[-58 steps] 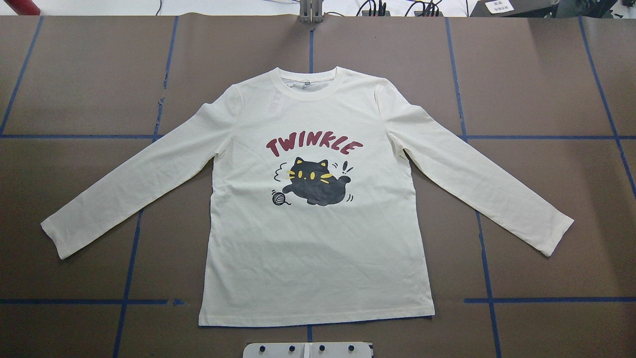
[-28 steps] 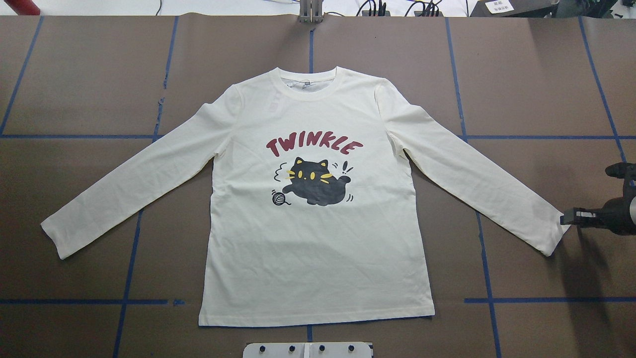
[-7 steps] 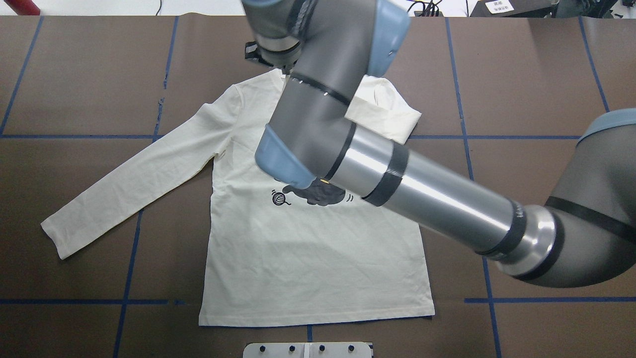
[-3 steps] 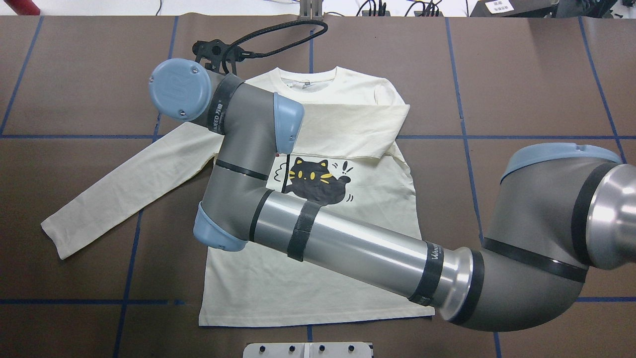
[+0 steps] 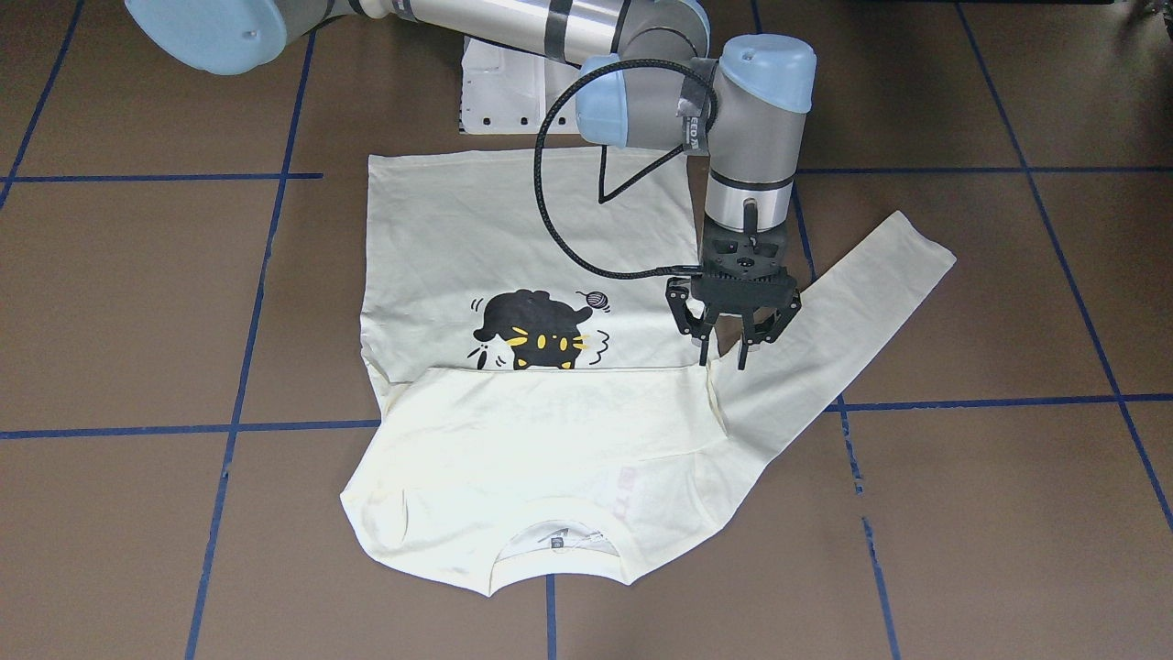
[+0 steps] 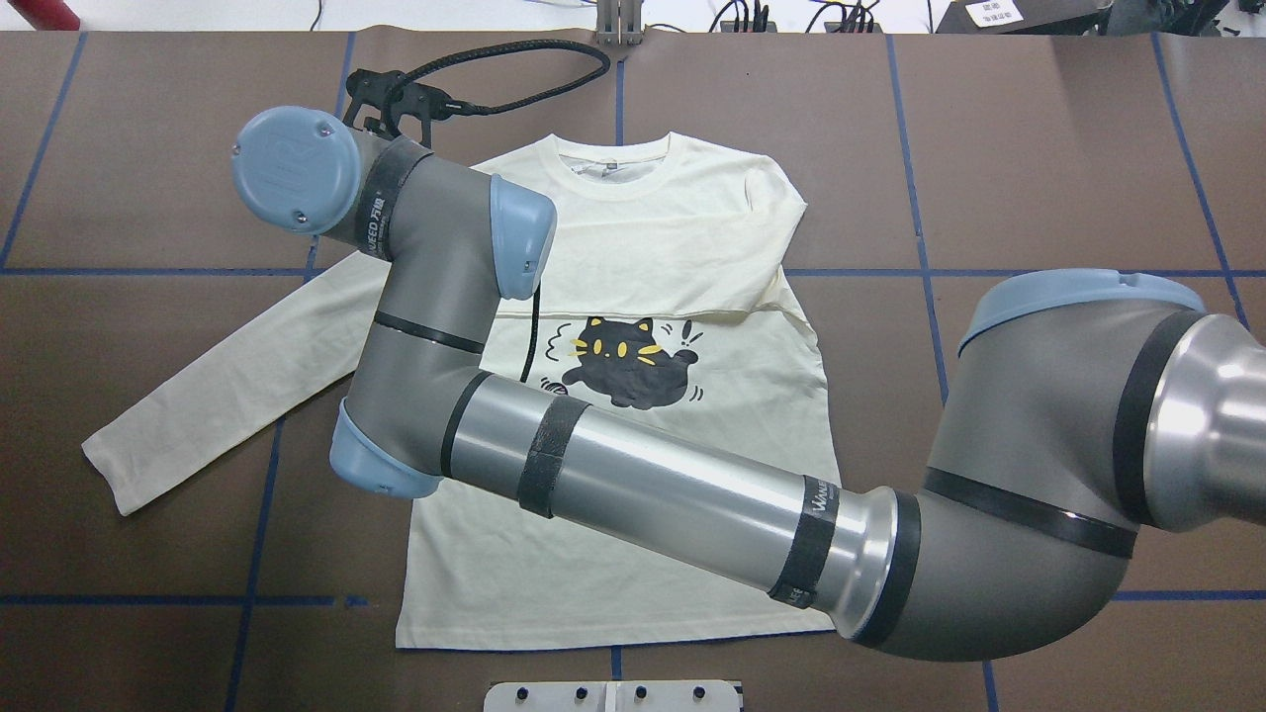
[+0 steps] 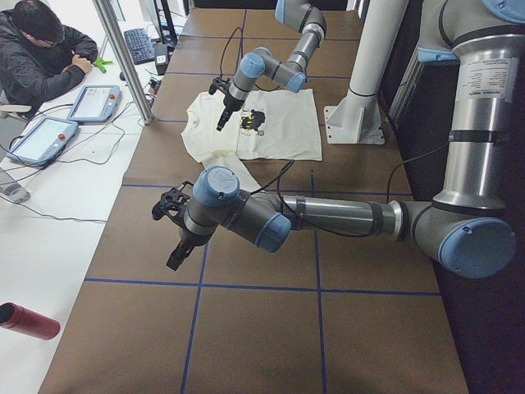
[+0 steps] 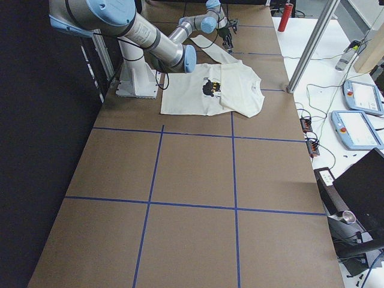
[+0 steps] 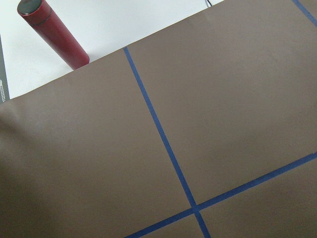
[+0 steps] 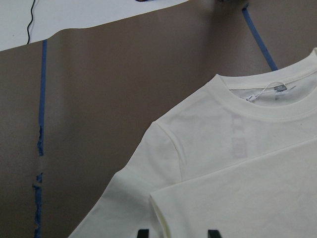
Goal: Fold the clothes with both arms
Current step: 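Lift the sleeve with the right gripper and fold it across the chest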
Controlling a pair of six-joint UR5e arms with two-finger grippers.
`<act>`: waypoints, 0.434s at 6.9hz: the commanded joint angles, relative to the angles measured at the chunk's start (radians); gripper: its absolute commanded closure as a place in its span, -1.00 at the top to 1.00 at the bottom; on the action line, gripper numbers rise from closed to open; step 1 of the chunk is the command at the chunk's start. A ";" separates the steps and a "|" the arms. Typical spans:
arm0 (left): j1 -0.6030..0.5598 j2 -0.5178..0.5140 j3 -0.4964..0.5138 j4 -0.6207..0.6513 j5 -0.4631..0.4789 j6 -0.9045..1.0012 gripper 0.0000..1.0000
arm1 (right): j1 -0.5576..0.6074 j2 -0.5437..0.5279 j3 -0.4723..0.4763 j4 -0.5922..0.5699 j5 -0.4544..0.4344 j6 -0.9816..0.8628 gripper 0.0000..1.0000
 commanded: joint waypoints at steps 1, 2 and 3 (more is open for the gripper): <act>0.007 -0.056 0.005 -0.084 0.003 -0.002 1.00 | 0.044 0.013 -0.009 -0.006 0.063 -0.005 1.00; 0.025 -0.082 0.006 -0.097 0.000 -0.003 1.00 | 0.096 0.010 -0.002 -0.032 0.164 -0.013 1.00; 0.030 -0.084 0.004 -0.119 -0.032 -0.002 1.00 | 0.153 0.004 0.033 -0.099 0.247 -0.092 1.00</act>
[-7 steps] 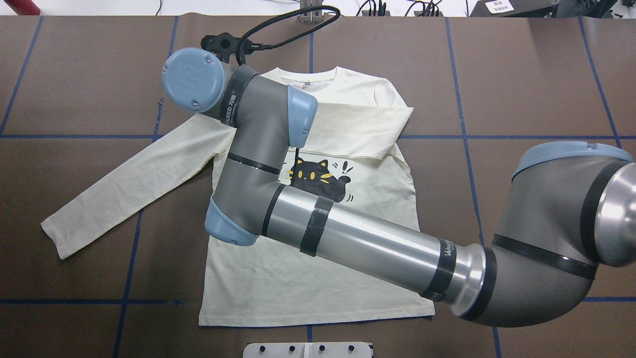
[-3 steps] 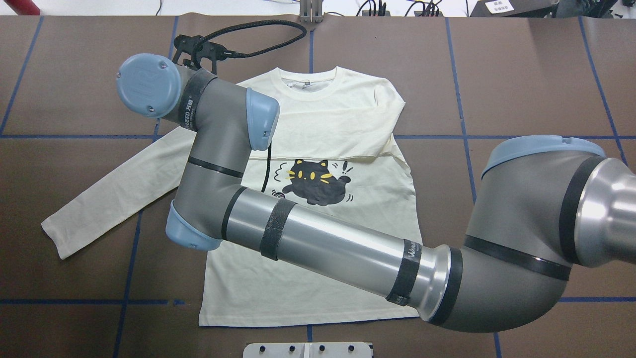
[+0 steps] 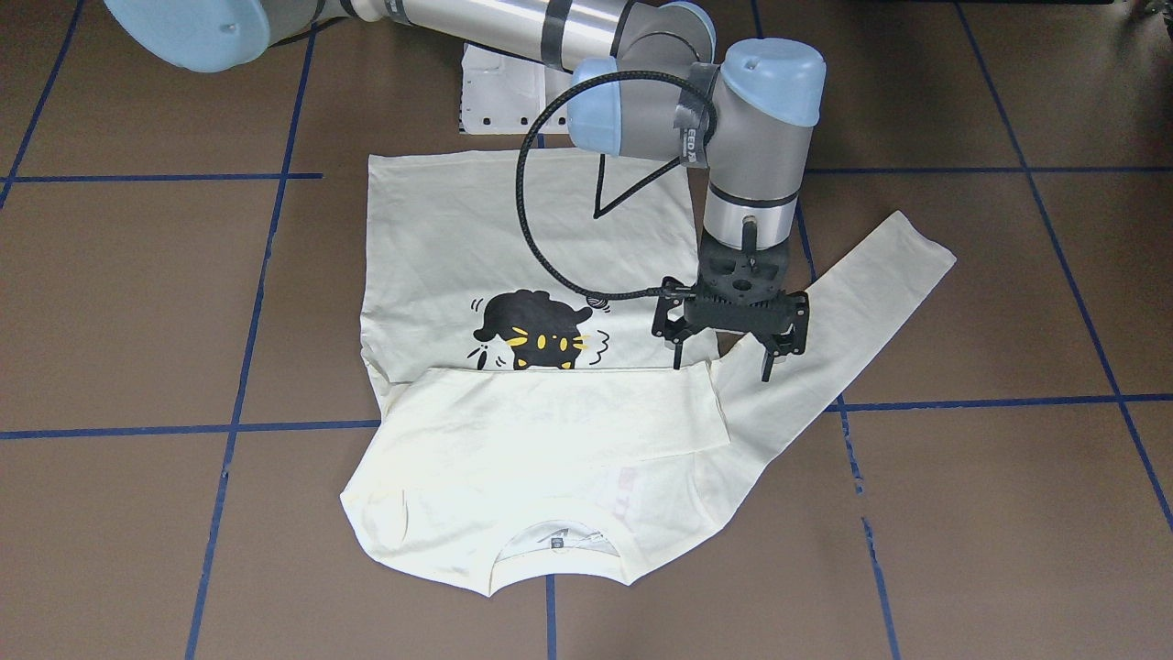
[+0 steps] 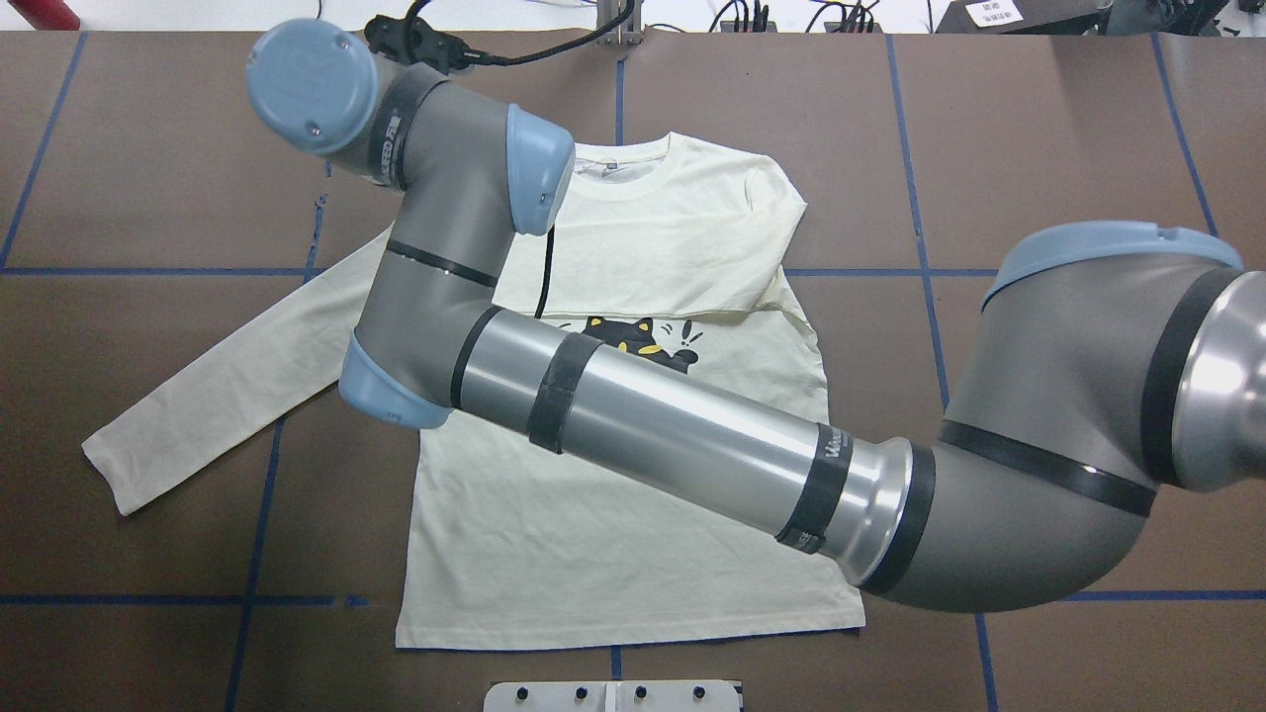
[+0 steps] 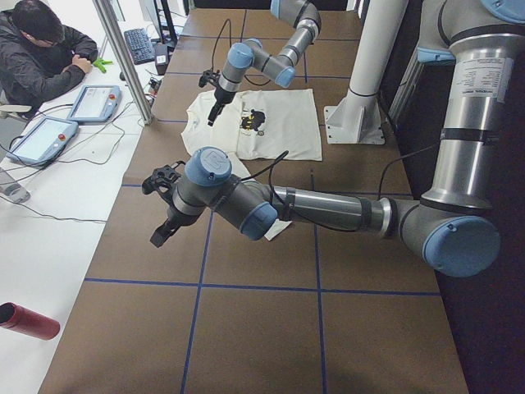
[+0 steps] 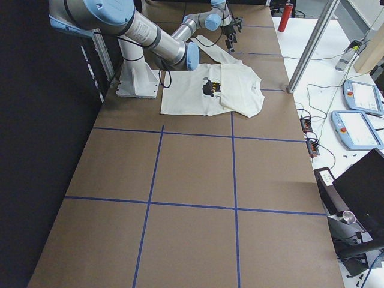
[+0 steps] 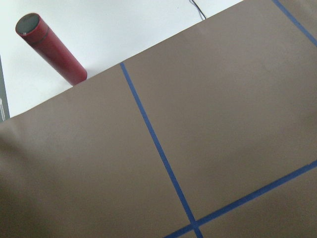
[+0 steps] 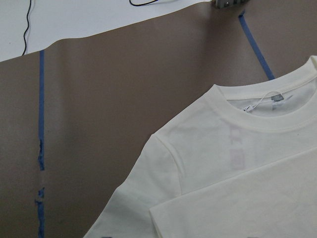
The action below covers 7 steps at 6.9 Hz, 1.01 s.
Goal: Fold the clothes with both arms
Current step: 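Release the sleeve and raise the right gripper away from the shirt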
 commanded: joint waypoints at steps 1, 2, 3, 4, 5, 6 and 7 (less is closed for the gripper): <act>0.056 -0.003 -0.007 -0.112 -0.101 -0.003 1.00 | 0.130 -0.050 0.117 -0.161 0.205 -0.159 1.00; 0.156 0.027 -0.011 -0.150 -0.141 -0.027 1.00 | 0.193 -0.139 0.229 -0.209 0.270 -0.254 1.00; 0.249 0.038 -0.024 -0.153 -0.130 -0.067 1.00 | 0.274 -0.252 0.324 -0.217 0.371 -0.428 1.00; 0.294 0.079 -0.049 -0.158 -0.131 -0.178 1.00 | 0.337 -0.343 0.394 -0.217 0.430 -0.521 1.00; 0.381 0.151 -0.142 -0.158 -0.041 -0.275 1.00 | 0.394 -0.449 0.470 -0.217 0.467 -0.646 1.00; 0.462 0.239 -0.217 -0.158 0.049 -0.286 1.00 | 0.462 -0.559 0.546 -0.217 0.529 -0.766 1.00; 0.520 0.277 -0.242 -0.159 0.080 -0.279 1.00 | 0.525 -0.673 0.621 -0.216 0.574 -0.896 1.00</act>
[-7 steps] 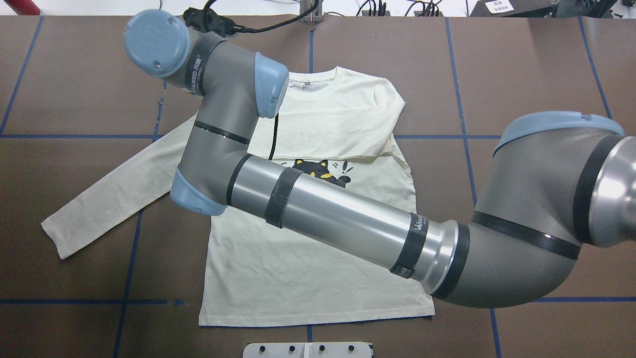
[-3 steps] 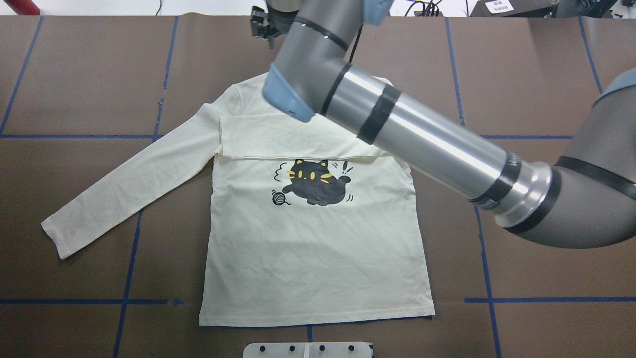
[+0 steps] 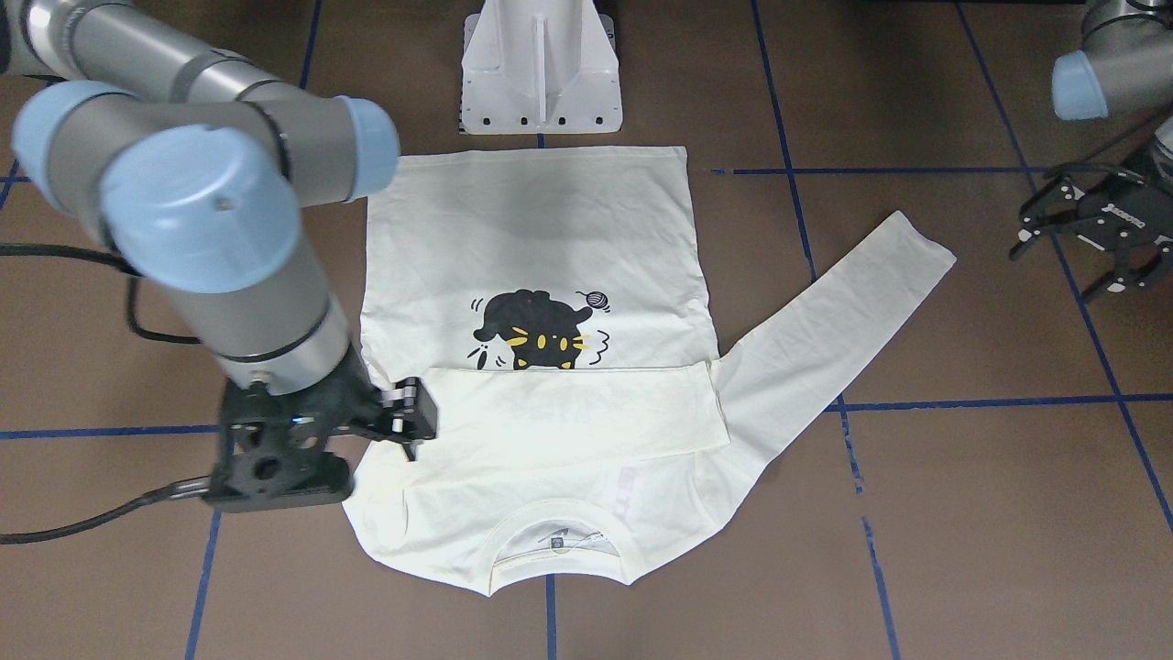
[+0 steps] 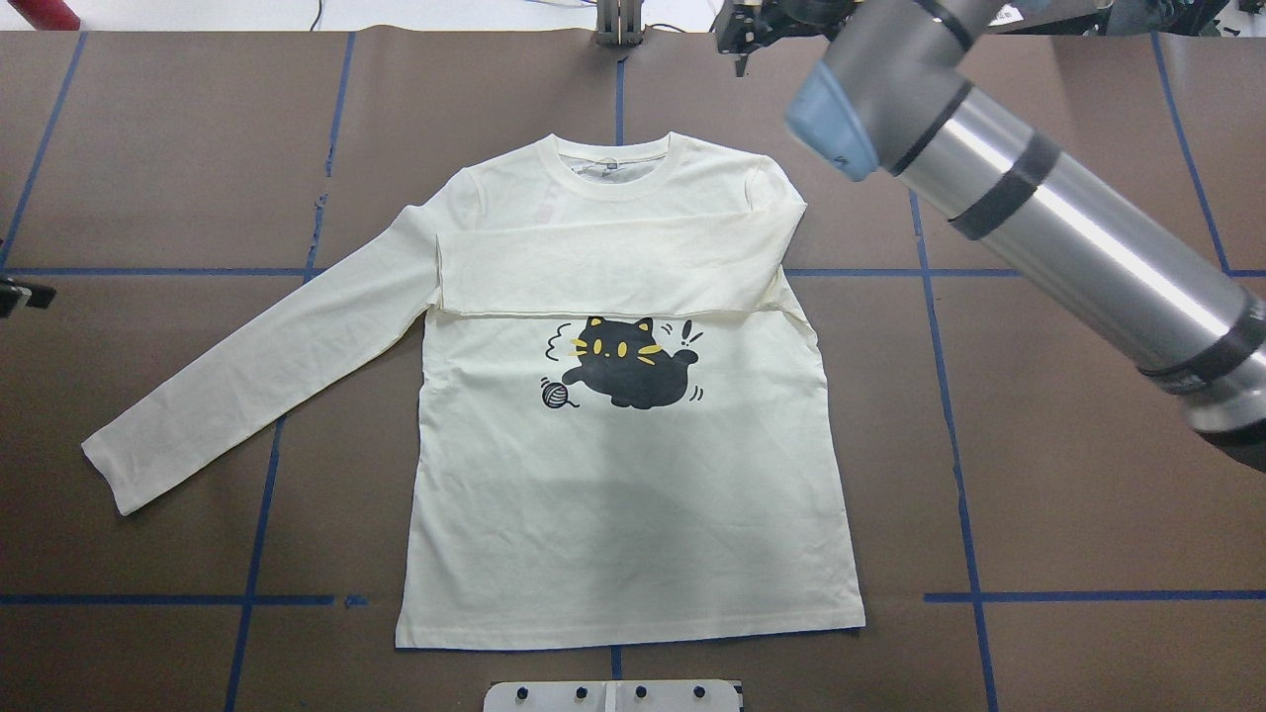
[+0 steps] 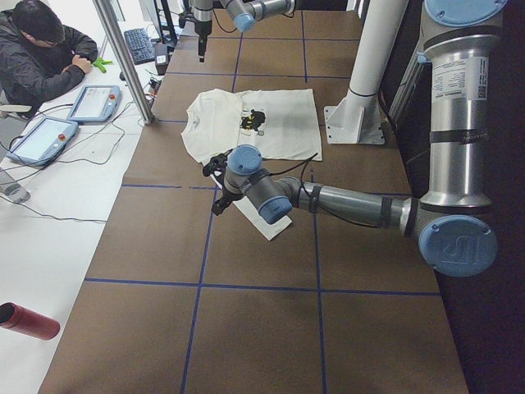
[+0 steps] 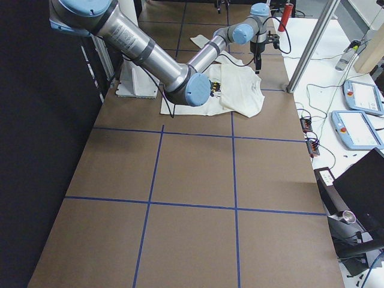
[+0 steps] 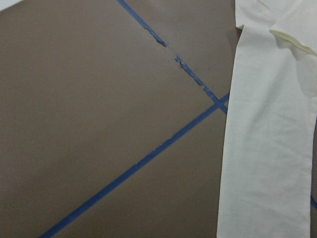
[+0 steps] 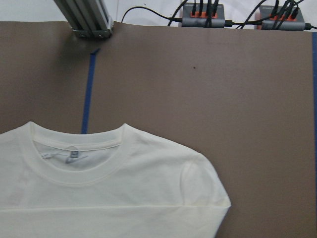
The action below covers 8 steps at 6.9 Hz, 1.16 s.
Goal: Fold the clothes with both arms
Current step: 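Release the sleeve and raise the right gripper away from the shirt, then lower the left gripper and grasp the cuff of the other sleeve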
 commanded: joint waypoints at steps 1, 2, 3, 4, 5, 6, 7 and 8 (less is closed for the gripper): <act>0.174 0.074 -0.055 -0.002 0.139 -0.011 1.00 | 0.142 -0.226 0.133 0.001 0.118 -0.277 1.00; 0.253 0.075 -0.055 0.000 0.184 -0.014 1.00 | 0.179 -0.333 0.201 0.002 0.139 -0.320 1.00; 0.326 0.091 -0.055 0.000 0.227 -0.014 1.00 | 0.192 -0.444 0.286 0.007 0.138 -0.346 1.00; 0.380 0.115 -0.055 -0.002 0.267 -0.013 1.00 | 0.203 -0.518 0.354 0.008 0.137 -0.370 1.00; 0.426 0.126 -0.055 -0.003 0.305 -0.013 1.00 | 0.210 -0.540 0.368 0.010 0.134 -0.371 1.00; 0.462 0.135 -0.055 -0.005 0.309 -0.011 1.00 | 0.212 -0.541 0.370 0.012 0.134 -0.371 1.00; 0.492 0.158 -0.055 -0.033 0.309 -0.011 1.00 | 0.212 -0.544 0.372 0.013 0.132 -0.371 1.00; 0.517 0.179 -0.055 -0.046 0.312 -0.011 1.00 | 0.212 -0.566 0.378 0.015 0.130 -0.371 1.00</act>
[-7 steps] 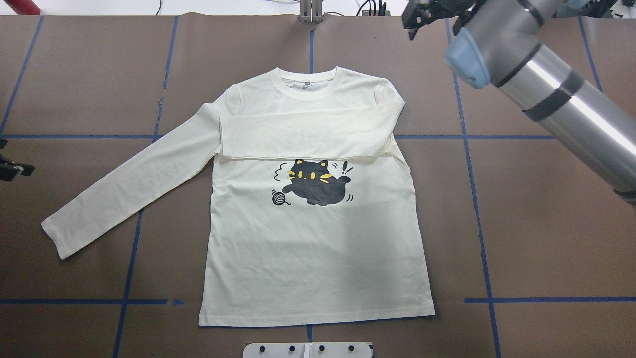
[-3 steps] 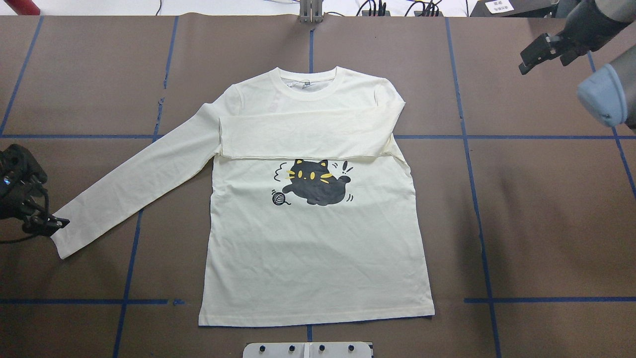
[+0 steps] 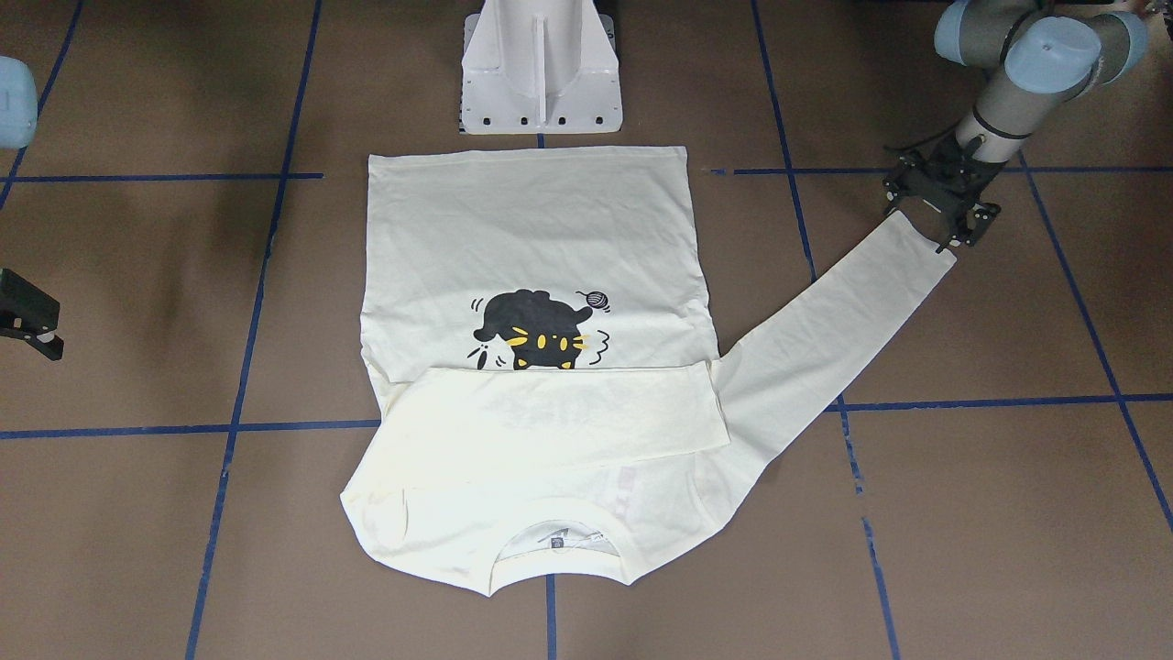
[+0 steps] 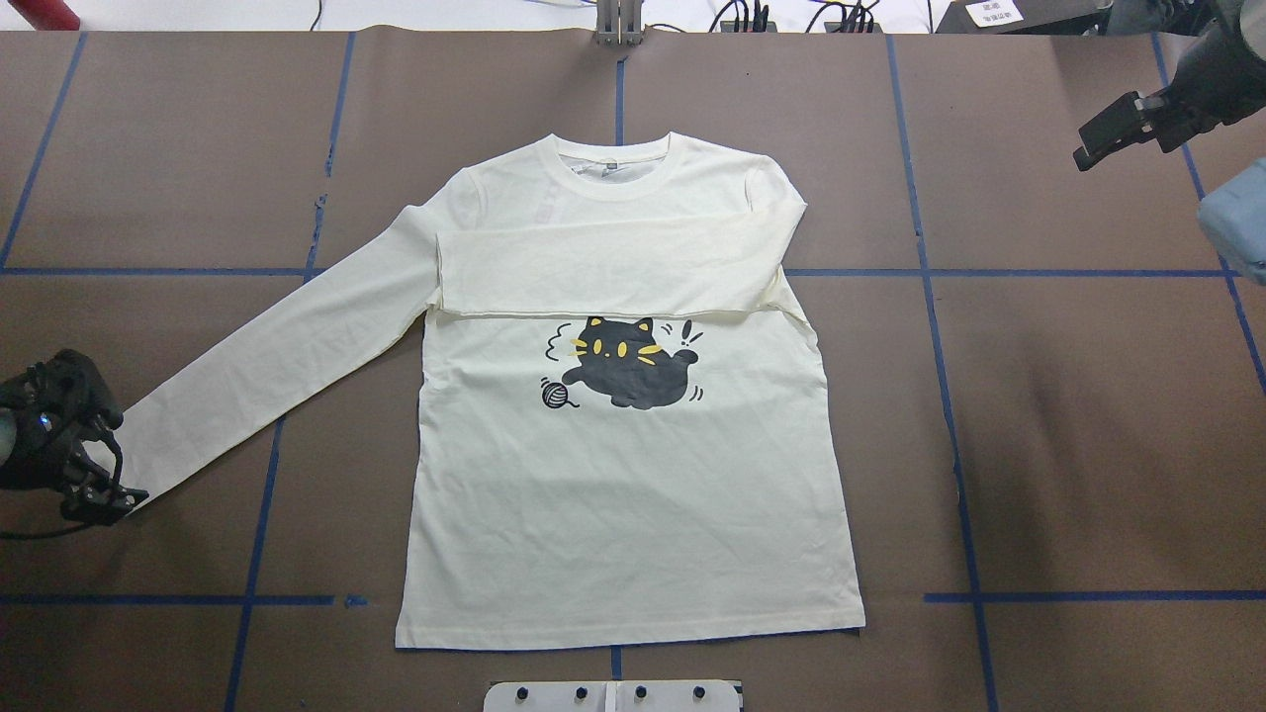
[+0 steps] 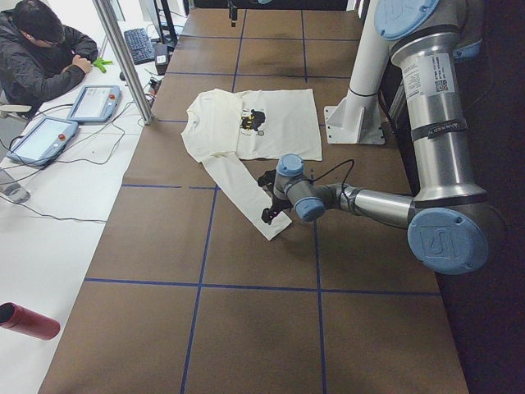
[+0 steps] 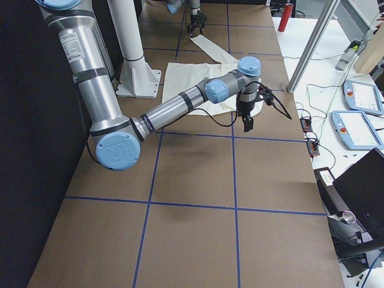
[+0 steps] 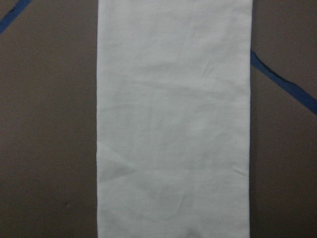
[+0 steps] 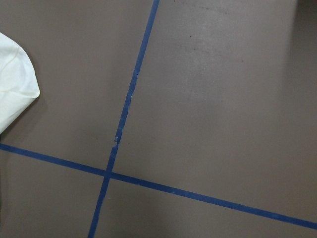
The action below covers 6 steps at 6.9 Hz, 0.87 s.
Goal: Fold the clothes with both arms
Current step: 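Lower the left gripper and grasp the cuff of the other sleeve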
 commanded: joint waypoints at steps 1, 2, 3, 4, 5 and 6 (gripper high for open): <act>0.041 0.032 0.001 -0.018 0.006 0.000 1.00 | 0.001 -0.022 0.017 0.002 -0.006 0.000 1.00; 0.049 0.035 0.002 -0.017 0.008 0.000 1.00 | 0.002 -0.027 0.021 0.002 -0.006 0.000 1.00; 0.058 0.035 0.002 -0.017 0.029 0.000 1.00 | 0.004 -0.030 0.021 0.002 -0.008 0.000 1.00; 0.058 0.034 0.002 -0.018 0.035 0.000 0.99 | 0.005 -0.030 0.021 0.002 -0.008 0.000 1.00; 0.058 0.032 0.002 -0.018 0.066 -0.001 0.94 | 0.005 -0.030 0.019 0.002 -0.008 0.000 1.00; 0.058 0.032 0.002 -0.018 0.076 -0.003 0.93 | 0.005 -0.030 0.019 0.002 -0.008 0.000 1.00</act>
